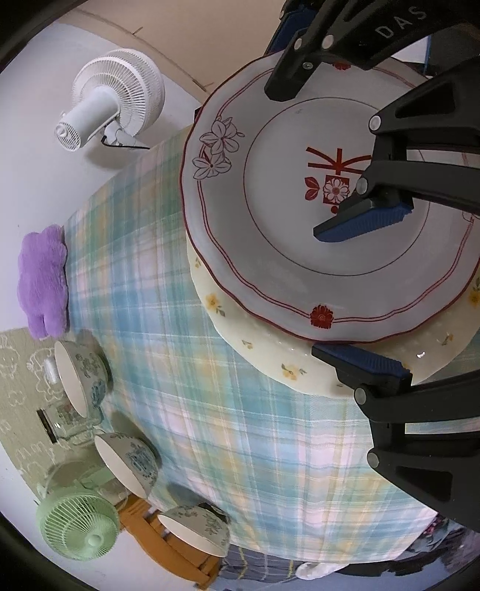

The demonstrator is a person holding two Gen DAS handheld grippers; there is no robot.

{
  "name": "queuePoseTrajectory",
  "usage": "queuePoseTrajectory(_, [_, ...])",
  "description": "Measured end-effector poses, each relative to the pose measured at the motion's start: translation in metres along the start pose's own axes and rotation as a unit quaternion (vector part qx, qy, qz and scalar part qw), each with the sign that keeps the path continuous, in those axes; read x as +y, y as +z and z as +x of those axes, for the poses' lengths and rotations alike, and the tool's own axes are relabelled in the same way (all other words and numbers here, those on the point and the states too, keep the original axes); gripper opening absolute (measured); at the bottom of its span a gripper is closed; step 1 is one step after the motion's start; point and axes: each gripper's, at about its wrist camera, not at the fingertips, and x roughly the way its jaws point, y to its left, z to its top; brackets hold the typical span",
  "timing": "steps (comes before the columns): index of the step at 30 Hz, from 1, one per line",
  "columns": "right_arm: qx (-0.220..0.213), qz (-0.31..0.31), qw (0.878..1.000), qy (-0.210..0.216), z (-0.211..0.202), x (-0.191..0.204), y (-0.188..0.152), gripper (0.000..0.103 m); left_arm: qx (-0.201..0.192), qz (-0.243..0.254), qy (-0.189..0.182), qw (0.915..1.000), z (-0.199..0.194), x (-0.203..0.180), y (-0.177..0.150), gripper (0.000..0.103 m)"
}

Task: Organize plates and bowls
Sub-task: 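Lift the red-rimmed plate with both grippers and carry it over the yellow-flower stack, then lower the red-rimmed plate onto the yellow-flower plates and open both grippers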

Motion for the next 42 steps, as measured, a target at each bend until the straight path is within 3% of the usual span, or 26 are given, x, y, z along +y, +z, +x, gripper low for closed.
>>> queuePoseTrajectory(4, [0.007,0.004,1.0,0.015,0.003,-0.001,0.003,0.028,0.0,-0.015,-0.003,0.9999,-0.003,0.006,0.001,0.057])
queuePoseTrajectory(12, [0.027,0.002,0.999,0.036,0.015,0.01,0.005,0.028,-0.002,-0.027,0.024,0.9994,-0.002,0.016,0.003,0.057])
queuePoseTrajectory(25, [0.026,-0.022,0.999,0.012,0.018,0.023,0.006,0.032,-0.007,-0.019,0.022,0.9996,-0.001,0.017,0.001,0.065])
queuePoseTrajectory(28, [0.023,-0.017,1.0,0.011,0.016,0.021,0.006,0.041,-0.007,-0.017,0.013,0.9998,-0.001,0.016,0.001,0.068])
queuePoseTrajectory(31, [0.014,-0.012,1.0,0.013,0.012,0.02,0.007,0.062,-0.009,-0.015,0.007,0.9998,-0.002,0.016,0.0,0.077])
queuePoseTrajectory(36, [0.002,-0.014,1.0,0.02,0.003,0.026,0.009,0.065,-0.027,-0.015,-0.009,0.9995,-0.013,0.023,0.001,0.089])
queuePoseTrajectory(42, [-0.011,-0.019,0.999,0.025,-0.01,0.045,0.013,0.066,-0.051,-0.017,-0.023,0.9983,-0.026,0.043,0.001,0.093])
